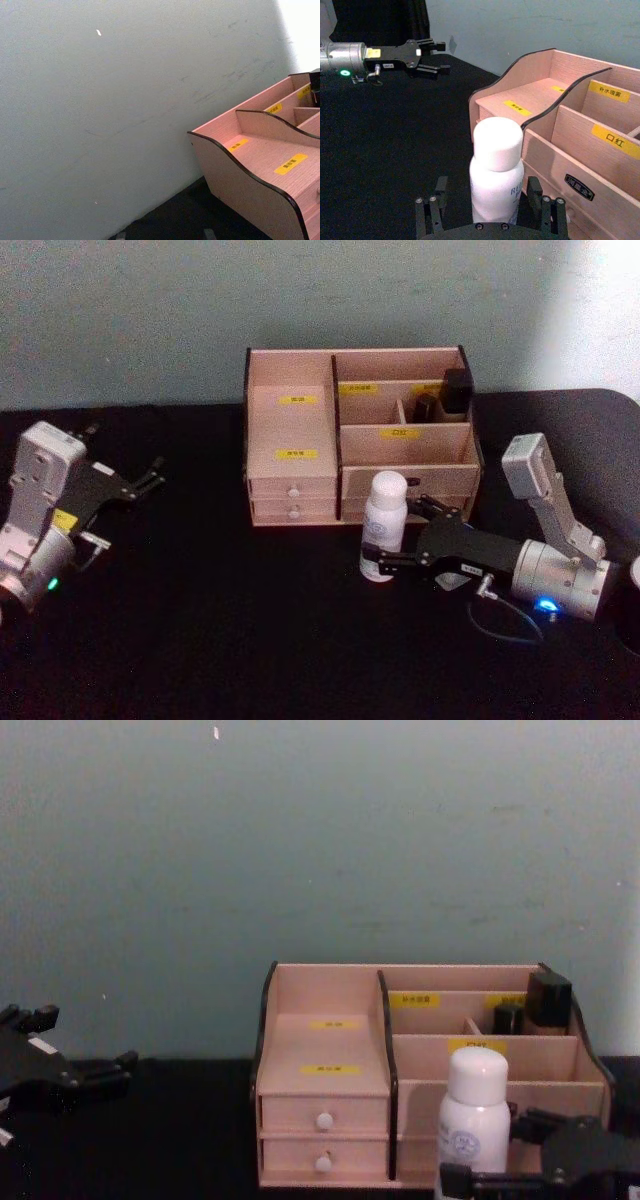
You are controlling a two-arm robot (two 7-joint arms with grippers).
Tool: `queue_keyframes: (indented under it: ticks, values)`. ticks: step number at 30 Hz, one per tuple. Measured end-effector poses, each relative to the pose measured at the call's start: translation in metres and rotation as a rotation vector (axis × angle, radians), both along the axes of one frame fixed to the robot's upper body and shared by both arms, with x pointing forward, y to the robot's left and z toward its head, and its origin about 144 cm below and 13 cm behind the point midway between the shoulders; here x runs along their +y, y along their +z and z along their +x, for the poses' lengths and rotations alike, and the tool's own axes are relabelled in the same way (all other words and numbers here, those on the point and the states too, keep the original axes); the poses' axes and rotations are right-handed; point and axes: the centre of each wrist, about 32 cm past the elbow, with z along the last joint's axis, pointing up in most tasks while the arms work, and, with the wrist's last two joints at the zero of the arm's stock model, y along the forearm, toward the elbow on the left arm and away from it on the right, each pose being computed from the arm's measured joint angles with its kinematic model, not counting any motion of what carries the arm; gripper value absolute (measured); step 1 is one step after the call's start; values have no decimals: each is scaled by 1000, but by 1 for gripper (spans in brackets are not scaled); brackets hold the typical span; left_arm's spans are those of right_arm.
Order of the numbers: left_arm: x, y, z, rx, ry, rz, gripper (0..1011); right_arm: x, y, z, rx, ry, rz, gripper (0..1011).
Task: Pick up the facial cleanser and watermelon frost from the table and place them into the tiered storage box.
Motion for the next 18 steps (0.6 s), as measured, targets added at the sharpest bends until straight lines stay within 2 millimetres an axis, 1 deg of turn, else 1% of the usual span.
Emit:
queue_keyframes:
  ticks: [18]
  values:
    - [0, 0, 0, 0, 0, 0, 1001, 0, 0, 0, -1, 1, 1, 1002]
